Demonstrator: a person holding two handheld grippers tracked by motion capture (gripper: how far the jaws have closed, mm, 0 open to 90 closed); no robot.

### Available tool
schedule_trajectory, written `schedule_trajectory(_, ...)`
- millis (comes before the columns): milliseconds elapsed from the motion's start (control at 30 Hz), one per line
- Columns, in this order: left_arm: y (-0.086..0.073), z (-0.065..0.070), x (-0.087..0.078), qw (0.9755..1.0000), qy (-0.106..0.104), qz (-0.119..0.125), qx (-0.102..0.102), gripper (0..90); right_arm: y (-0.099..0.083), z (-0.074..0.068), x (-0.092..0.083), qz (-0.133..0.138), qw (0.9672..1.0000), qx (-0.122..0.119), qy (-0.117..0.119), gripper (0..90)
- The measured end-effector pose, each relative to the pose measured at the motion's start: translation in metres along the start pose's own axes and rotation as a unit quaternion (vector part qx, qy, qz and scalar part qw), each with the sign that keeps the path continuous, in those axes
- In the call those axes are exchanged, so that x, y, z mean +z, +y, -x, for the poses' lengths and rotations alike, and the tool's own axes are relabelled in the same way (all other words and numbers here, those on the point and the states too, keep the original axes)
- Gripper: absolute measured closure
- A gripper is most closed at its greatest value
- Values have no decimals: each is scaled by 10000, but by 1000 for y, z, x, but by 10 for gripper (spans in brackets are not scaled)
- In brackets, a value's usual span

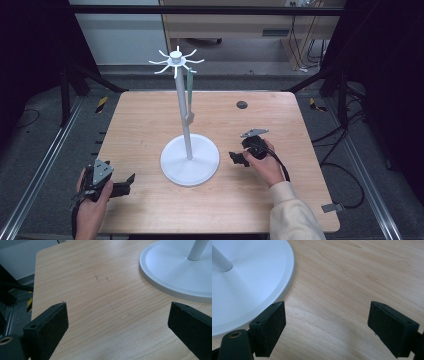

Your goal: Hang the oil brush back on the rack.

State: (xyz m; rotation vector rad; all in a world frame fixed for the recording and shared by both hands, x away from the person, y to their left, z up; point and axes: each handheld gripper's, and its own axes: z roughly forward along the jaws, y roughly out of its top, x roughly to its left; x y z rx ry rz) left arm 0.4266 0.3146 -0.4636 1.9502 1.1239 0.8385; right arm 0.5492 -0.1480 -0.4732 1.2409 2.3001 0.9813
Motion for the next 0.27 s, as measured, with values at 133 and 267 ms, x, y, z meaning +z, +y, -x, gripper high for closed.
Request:
schedule_trajectory(133, 0, 1, -1, 10000, -3, -3, 3, 26, -2, -5, 6, -88, 9999, -10, 82, 145)
schedule_trajectory(267, 0, 0, -1, 10000, 3, 7, 2, 26, -2, -6, 7, -96, 9999, -10, 101, 136)
